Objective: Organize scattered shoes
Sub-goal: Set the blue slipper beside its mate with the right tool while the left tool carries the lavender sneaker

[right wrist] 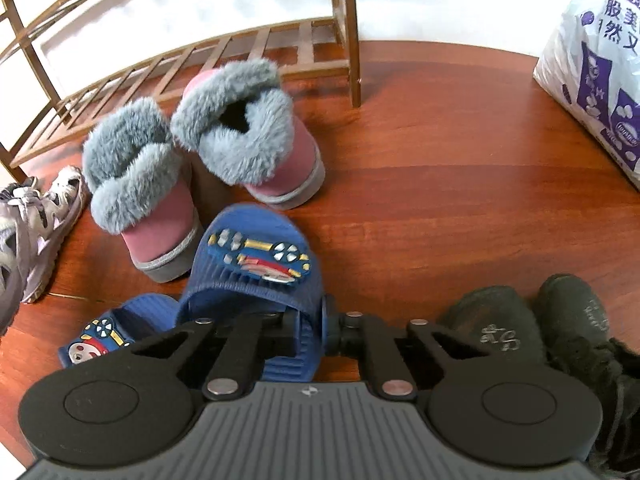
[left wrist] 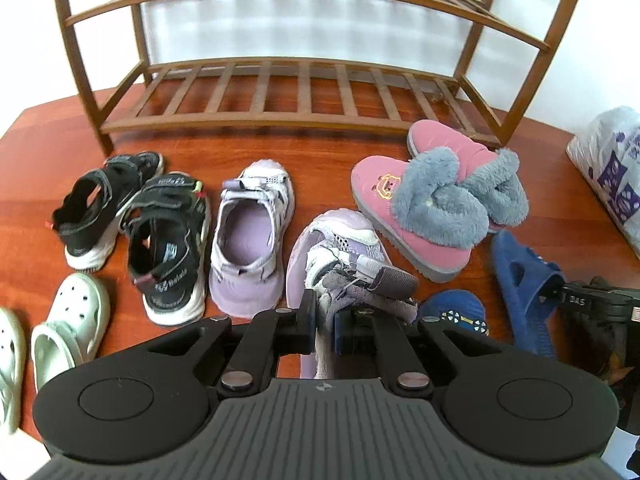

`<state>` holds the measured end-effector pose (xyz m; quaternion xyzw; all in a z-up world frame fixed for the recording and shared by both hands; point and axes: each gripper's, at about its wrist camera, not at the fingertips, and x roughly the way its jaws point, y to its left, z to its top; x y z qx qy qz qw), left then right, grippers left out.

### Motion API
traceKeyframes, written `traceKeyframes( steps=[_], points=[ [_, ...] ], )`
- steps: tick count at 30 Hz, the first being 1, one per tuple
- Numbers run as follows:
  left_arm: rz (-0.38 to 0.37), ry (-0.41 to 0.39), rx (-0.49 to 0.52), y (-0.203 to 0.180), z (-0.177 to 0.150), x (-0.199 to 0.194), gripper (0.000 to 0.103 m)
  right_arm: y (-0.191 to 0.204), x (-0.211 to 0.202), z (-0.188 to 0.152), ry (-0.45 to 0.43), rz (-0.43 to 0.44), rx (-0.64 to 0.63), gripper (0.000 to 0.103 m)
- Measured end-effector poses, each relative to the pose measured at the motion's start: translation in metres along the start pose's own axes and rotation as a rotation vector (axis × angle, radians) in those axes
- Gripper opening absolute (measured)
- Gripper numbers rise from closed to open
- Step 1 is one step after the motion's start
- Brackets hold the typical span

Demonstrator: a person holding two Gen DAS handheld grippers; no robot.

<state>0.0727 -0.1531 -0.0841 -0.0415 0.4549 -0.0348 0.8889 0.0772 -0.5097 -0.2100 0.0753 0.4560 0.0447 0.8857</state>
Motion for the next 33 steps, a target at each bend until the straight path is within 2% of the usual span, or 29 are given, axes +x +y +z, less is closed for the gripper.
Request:
traceKeyframes(
  steps=[8, 14, 20, 25, 33],
  points=[
    [0.035, -0.021, -0.080, 0.008, -0.014, -0.015, 0.009, -0.004, -0.038, 0.009, -0.019, 0.050, -0.034, 0.009],
    [0.048, -0.020, -0.103, 0.030, -0.027, -0.023, 0.009, 0.022, -0.061, 0.012, -0.040, 0.097, -0.085, 0.009],
    [0.048, 0.006, -0.093, 0.064, -0.039, -0.026, 0.009, 0.066, -0.073, 0.003, -0.042, 0.131, -0.095, 0.009],
    [0.020, 0.048, -0.063, 0.103, -0.050, -0.025, 0.009, 0.121, -0.075, -0.013, -0.024, 0.156, -0.062, 0.010],
    [-0.027, 0.082, -0.016, 0.152, -0.060, -0.015, 0.009, 0.200, -0.061, -0.045, 0.012, 0.144, -0.027, 0.010]
  ],
)
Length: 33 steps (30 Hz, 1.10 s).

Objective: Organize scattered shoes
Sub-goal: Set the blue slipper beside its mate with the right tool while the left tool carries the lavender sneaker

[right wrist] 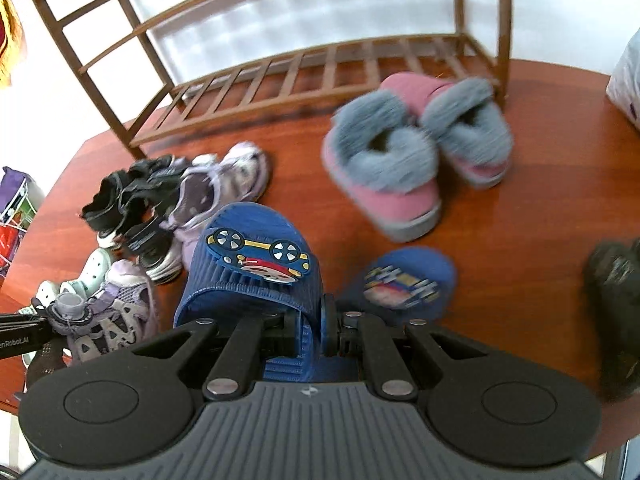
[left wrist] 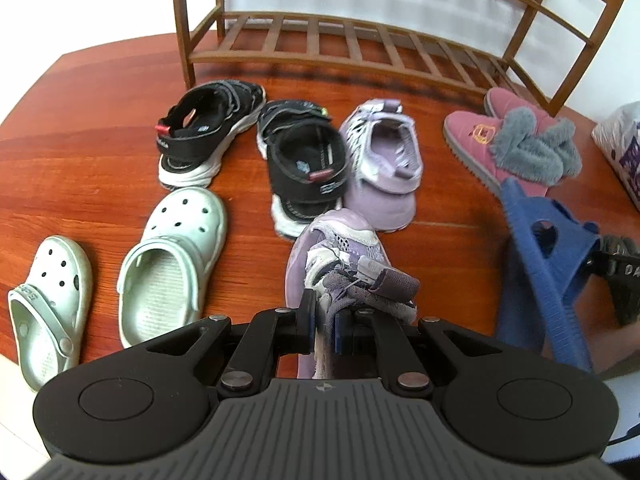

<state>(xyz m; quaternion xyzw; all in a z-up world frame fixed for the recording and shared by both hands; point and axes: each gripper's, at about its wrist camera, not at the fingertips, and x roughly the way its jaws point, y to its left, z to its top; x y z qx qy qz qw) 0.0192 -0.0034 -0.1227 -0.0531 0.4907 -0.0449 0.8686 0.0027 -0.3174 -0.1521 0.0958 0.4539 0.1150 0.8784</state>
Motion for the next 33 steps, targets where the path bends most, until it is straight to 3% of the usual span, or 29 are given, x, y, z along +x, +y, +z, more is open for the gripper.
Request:
traceKeyframes(
  steps=[8, 13, 33],
  points=[
    [-0.032, 0.025, 0.002, 0.024, -0.007, 0.021, 0.009, 0.049, 0.034, -0.030, -0.003, -0.090, 0.018, 0.010],
    [-0.041, 0.037, -0.013, 0.034, -0.009, 0.031, 0.010, 0.057, 0.053, -0.042, 0.001, -0.149, 0.012, 0.010],
    [-0.083, 0.039, -0.044, 0.020, -0.009, 0.042, 0.010, 0.011, 0.045, -0.050, -0.003, -0.322, -0.027, 0.010]
  ],
)
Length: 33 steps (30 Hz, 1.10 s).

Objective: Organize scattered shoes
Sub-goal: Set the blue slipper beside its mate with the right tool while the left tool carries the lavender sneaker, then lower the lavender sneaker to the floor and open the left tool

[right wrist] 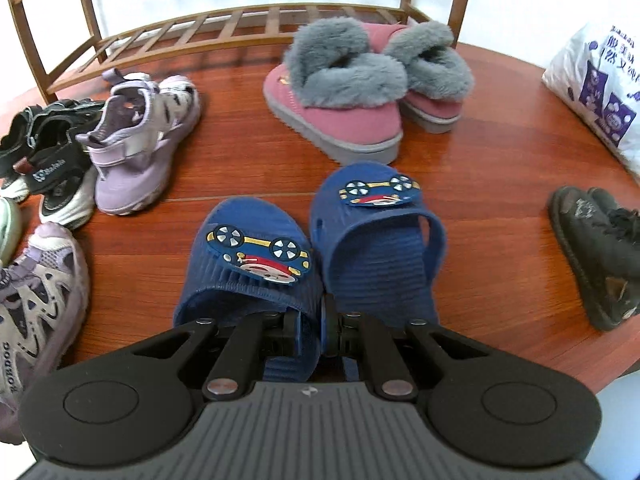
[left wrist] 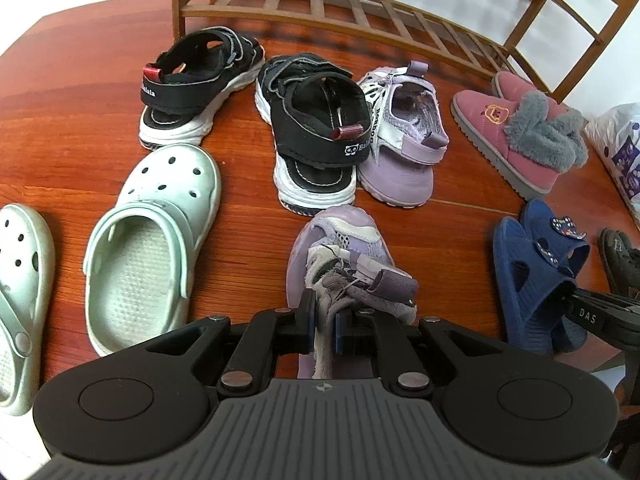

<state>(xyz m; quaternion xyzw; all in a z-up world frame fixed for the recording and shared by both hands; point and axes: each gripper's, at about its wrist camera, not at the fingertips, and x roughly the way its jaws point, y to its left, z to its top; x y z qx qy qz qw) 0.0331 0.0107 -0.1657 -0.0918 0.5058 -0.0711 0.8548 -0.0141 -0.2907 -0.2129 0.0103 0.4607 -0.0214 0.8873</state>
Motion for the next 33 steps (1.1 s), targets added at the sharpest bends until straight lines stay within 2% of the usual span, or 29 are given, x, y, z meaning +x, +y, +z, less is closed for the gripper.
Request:
traceKeyframes(
  steps=[10, 13, 14, 18, 20, 24, 26, 33],
  points=[
    [0.013, 0.028, -0.008, 0.002, -0.004, 0.007, 0.014, 0.010, 0.001, -0.001, 0.003, 0.011, -0.094, 0.016],
    [0.001, 0.039, -0.008, 0.005, -0.004, 0.004, 0.026, 0.010, -0.002, 0.000, 0.009, 0.021, -0.102, 0.020],
    [-0.002, 0.037, -0.001, 0.006, -0.004, 0.002, 0.034, 0.010, -0.003, 0.000, 0.012, 0.026, -0.104, 0.021],
    [0.000, 0.034, 0.032, 0.007, -0.004, -0.007, 0.043, 0.008, -0.009, 0.002, 0.021, 0.041, -0.093, 0.026],
    [-0.008, 0.034, 0.037, 0.009, -0.004, -0.013, 0.045, 0.006, -0.013, 0.003, 0.025, 0.051, -0.083, 0.033],
    [-0.008, 0.031, 0.044, 0.018, -0.004, -0.029, 0.049, 0.007, -0.027, 0.005, 0.017, 0.068, -0.078, 0.038],
    [-0.004, 0.023, 0.038, 0.023, -0.003, -0.035, 0.050, 0.008, -0.034, 0.006, 0.012, 0.076, -0.077, 0.044],
    [0.036, -0.021, 0.028, 0.048, 0.002, -0.056, 0.051, 0.018, -0.055, 0.012, -0.011, 0.102, -0.074, 0.049]
  ],
)
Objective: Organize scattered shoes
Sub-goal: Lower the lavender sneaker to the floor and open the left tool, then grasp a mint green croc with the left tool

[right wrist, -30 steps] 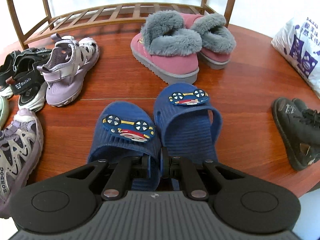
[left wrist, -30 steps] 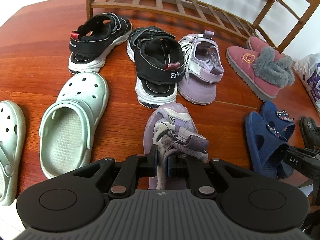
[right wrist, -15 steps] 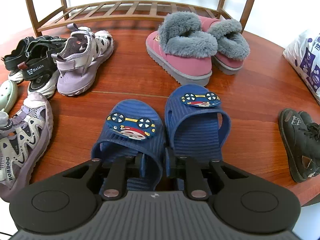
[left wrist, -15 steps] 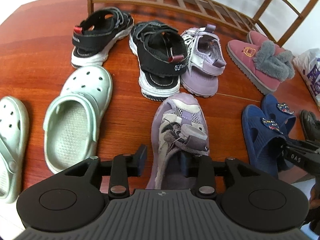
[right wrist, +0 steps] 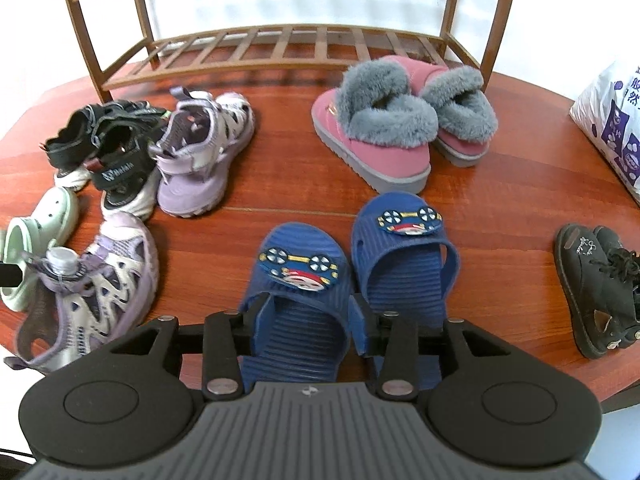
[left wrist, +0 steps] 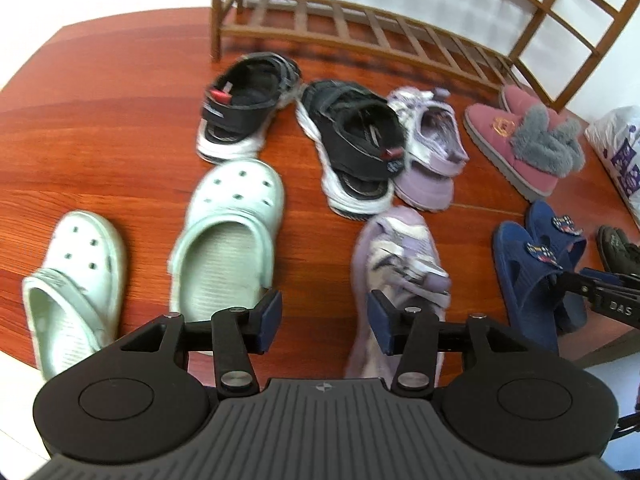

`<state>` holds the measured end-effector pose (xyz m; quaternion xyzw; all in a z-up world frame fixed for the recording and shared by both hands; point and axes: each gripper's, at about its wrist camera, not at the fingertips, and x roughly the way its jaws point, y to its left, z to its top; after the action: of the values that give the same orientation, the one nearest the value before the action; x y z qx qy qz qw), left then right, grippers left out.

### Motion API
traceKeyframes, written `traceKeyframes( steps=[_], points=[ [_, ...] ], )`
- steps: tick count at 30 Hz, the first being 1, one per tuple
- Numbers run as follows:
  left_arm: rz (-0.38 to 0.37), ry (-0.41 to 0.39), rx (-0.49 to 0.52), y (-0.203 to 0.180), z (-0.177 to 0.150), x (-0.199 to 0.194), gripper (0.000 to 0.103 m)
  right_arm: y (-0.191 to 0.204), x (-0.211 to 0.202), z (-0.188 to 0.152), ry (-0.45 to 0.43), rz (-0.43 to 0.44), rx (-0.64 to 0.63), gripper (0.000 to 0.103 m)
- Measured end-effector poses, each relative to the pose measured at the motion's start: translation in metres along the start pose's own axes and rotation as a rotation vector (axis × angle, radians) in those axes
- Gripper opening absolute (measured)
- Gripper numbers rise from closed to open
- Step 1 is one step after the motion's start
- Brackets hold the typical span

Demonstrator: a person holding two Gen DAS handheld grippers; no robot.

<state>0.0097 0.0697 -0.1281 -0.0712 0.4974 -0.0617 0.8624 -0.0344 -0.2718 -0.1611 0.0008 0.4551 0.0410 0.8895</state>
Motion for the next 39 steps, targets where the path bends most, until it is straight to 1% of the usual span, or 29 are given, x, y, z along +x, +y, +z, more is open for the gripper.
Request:
traceKeyframes(
  steps=[1, 5, 8, 11, 17, 25, 26, 28, 30, 33, 39],
  points=[
    [0.014, -0.008, -0.002, 0.006, 0.000, -0.002, 0.051, 0.004, -0.004, 0.002, -0.004, 0.005, -0.004, 0.053],
    [0.054, -0.015, -0.021, 0.026, 0.000, -0.002, 0.052, 0.017, -0.010, 0.005, -0.015, 0.022, -0.013, 0.057],
    [0.085, -0.016, -0.039, 0.039, 0.001, 0.003, 0.052, 0.027, -0.011, 0.008, -0.016, 0.032, -0.017, 0.058],
    [0.112, -0.020, -0.031, 0.051, 0.005, 0.011, 0.052, 0.036, -0.012, 0.010, -0.014, 0.041, -0.011, 0.058],
    [0.129, -0.022, 0.042, 0.061, 0.017, 0.037, 0.052, 0.057, -0.018, 0.012, -0.019, 0.044, -0.014, 0.058],
    [0.129, -0.012, 0.056, 0.068, 0.031, 0.065, 0.050, 0.074, -0.033, 0.017, -0.029, 0.060, -0.033, 0.061],
    [0.129, -0.010, 0.057, 0.069, 0.031, 0.068, 0.049, 0.075, -0.034, 0.018, -0.030, 0.059, -0.038, 0.061],
    [0.118, 0.000, 0.053, 0.071, 0.031, 0.075, 0.043, 0.077, -0.036, 0.019, -0.032, 0.057, -0.048, 0.061],
    [0.114, 0.000, 0.042, 0.073, 0.029, 0.078, 0.028, 0.075, -0.036, 0.020, -0.032, 0.052, -0.048, 0.061],
    [0.118, -0.011, 0.028, 0.073, 0.025, 0.079, 0.023, 0.071, -0.037, 0.021, -0.029, 0.045, -0.047, 0.061],
    [0.152, -0.041, -0.012, 0.070, 0.021, 0.072, 0.016, 0.060, -0.041, 0.021, -0.030, 0.046, -0.049, 0.061]
  ],
)
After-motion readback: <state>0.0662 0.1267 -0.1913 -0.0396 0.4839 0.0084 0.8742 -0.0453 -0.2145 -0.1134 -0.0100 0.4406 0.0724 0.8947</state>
